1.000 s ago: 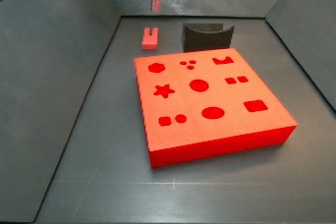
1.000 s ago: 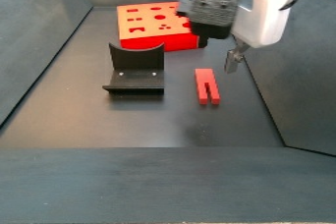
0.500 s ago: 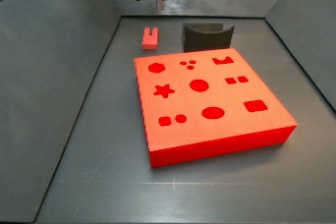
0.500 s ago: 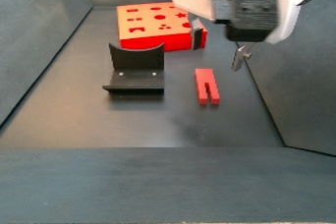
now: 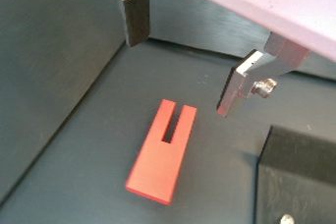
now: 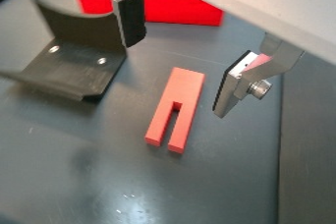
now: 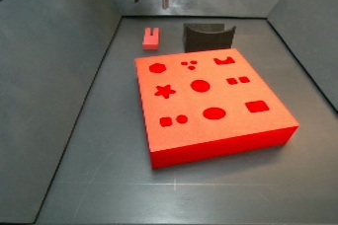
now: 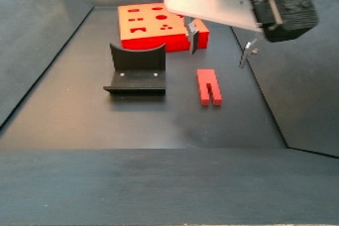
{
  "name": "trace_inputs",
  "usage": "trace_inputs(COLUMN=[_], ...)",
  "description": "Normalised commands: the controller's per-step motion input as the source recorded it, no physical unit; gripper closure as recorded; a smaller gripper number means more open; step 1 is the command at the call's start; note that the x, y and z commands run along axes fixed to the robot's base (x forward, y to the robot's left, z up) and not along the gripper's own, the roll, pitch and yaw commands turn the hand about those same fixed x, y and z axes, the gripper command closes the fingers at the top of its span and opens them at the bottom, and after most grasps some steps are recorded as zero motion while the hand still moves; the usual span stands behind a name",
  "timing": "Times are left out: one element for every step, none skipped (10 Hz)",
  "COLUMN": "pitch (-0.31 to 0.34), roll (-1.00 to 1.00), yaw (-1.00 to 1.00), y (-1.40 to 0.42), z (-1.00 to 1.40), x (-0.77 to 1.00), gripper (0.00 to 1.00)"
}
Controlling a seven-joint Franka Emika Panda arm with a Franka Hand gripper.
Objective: Pick up the double-square object. Move up. Rotate the double-square object. Place the double-square object on the fixture. Regrasp the double-square object. Move to above the board. Insert the double-square object.
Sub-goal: Rotate the double-square object.
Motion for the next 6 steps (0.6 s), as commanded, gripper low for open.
trace_inputs(pitch=[-0.035,-0.04,-0.052,-0.06,-0.061,-0.061], roll=[0.01,0.01,0.01,0.01,0.01,0.01], yaw=[1.0,1.0,1.0,1.0,0.69,0.46], y=[0.0,0.0,0.0,0.0,0.0,0.0], z=[-0.03,-0.03,-0.03,-0.03,-0.03,-0.03], x=[0.03,0.03,0.03,0.03,0.03,0.03], gripper=[0.0,0.0,0.0,0.0,0.0,0.0])
